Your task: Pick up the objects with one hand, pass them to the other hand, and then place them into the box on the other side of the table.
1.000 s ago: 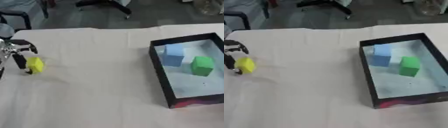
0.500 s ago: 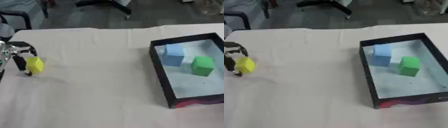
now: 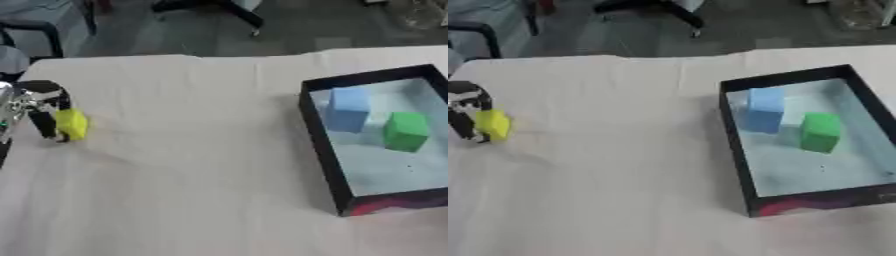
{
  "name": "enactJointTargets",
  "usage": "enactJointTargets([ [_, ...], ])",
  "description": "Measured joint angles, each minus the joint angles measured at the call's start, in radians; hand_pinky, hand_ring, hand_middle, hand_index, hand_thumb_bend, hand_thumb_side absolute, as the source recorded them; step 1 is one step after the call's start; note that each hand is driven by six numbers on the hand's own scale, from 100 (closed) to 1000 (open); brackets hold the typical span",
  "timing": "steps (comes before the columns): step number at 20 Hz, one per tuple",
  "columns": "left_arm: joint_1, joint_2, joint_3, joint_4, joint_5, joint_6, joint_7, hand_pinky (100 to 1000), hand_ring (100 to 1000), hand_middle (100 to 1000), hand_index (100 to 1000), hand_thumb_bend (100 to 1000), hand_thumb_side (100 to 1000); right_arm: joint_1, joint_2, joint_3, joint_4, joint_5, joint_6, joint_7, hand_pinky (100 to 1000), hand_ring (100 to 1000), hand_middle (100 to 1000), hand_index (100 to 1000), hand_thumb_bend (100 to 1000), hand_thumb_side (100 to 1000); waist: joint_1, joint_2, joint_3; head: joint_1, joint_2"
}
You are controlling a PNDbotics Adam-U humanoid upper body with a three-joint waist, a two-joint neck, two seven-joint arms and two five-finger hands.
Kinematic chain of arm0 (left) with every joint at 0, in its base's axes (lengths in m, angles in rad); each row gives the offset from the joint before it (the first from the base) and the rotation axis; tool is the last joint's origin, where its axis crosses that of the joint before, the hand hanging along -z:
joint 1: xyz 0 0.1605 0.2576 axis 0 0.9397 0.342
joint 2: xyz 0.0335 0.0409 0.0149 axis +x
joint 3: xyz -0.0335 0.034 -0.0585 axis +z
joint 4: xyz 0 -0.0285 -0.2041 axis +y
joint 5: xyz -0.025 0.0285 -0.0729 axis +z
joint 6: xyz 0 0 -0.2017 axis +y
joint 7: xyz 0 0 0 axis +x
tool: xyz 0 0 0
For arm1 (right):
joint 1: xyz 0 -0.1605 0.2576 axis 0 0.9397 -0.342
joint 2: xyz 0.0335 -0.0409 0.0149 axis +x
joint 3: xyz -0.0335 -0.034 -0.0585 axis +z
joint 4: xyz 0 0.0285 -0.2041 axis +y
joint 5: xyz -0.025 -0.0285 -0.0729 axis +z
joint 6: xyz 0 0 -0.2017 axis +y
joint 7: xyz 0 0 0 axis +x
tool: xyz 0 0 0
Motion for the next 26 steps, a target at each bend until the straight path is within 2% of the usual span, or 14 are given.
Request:
enactJointTargets([
  [3,-0.004,0.000,0.000,-0.019,0.025,-0.007,-0.007,790,766,643,546,336,100,0.000,0.000,0.000,0.000,-0.002,0.001,-0.001,1000,1000,931,1000,100,100,0.000,0.000,0.009,-0.002,0.002],
  [10,-0.017,-0.001,-0.019,-0.103,0.119,-0.042,-0.044,792,746,629,544,275,100,0.000,0.000,0.001,0.005,-0.027,0.011,-0.009,1000,1000,929,1000,100,100,-0.001,-0.005,0.030,-0.024,0.028],
  [15,-0.018,-0.009,-0.032,-0.151,0.195,-0.057,-0.047,788,716,616,538,228,100,0.001,0.000,0.002,0.007,-0.048,0.020,-0.015,1000,1000,929,1000,100,100,-0.011,-0.037,0.047,-0.034,0.043],
  [18,-0.012,-0.009,-0.047,-0.200,0.262,-0.067,-0.030,781,680,605,534,194,100,0.001,0.000,0.006,0.007,-0.061,0.028,-0.017,1000,1000,931,1000,100,100,-0.015,-0.044,0.057,-0.045,0.046],
  [24,0.017,-0.017,-0.089,-0.308,0.421,-0.036,0.031,785,641,585,528,103,100,-0.008,0.001,0.015,0.007,-0.083,0.041,-0.009,1000,1000,941,1000,100,100,-0.023,-0.044,0.079,-0.066,0.070],
  [26,0.029,-0.018,-0.105,-0.348,0.481,-0.023,0.042,784,632,580,528,100,100,-0.021,0.007,0.021,0.007,-0.090,0.045,-0.004,1000,1000,948,1000,100,100,-0.024,-0.044,0.082,-0.070,0.073],
])
